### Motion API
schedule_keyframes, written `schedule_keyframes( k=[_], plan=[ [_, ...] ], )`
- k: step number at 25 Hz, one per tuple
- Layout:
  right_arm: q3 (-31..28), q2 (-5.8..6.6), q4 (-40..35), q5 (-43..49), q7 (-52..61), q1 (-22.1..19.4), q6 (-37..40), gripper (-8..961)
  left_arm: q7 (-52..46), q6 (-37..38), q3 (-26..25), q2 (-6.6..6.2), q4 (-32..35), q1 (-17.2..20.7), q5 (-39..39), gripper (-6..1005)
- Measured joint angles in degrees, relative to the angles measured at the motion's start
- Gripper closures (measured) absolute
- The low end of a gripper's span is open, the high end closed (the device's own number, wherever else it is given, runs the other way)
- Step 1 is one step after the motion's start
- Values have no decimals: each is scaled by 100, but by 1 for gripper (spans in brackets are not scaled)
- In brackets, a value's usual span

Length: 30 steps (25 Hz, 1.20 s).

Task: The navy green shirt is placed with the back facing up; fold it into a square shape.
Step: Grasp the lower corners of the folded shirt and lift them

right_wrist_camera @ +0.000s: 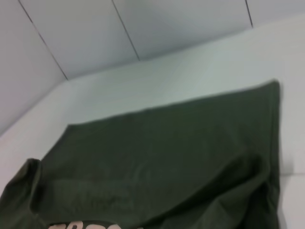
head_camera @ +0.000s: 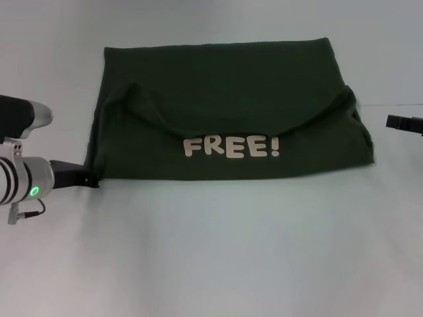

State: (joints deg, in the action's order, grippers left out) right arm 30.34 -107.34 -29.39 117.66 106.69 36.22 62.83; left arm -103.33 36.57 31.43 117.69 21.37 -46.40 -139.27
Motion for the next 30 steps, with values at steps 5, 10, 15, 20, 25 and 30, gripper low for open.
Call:
schedule_keyframes(
  k=[5, 10, 15, 20, 25, 30],
  plan=[
    [292, 238, -62, 1242, 1551, 417, 58, 187, -78, 132, -11, -7, 30, -1, -2, 979],
    [775, 323, -97, 2054, 2560, 806, 26, 187, -141, 157, -12, -13, 41, -5, -2, 979],
    [1005, 284, -45, 2594, 2852, 1084, -153, 187, -156, 209, -10, -16, 44, -19, -8, 979],
    [1393, 101, 49, 2742, 2757, 1207, -664, 187, -220, 234, 2, -25, 61, -26, -27, 978],
    [1532, -121, 205, 2728, 2371, 1275, -1088, 187, -262, 254, 7, -27, 61, -21, -35, 978],
    [1539, -340, 300, 2728, 1991, 1278, -1508, 187, -275, 298, 13, -27, 61, -19, -39, 978]
  ],
)
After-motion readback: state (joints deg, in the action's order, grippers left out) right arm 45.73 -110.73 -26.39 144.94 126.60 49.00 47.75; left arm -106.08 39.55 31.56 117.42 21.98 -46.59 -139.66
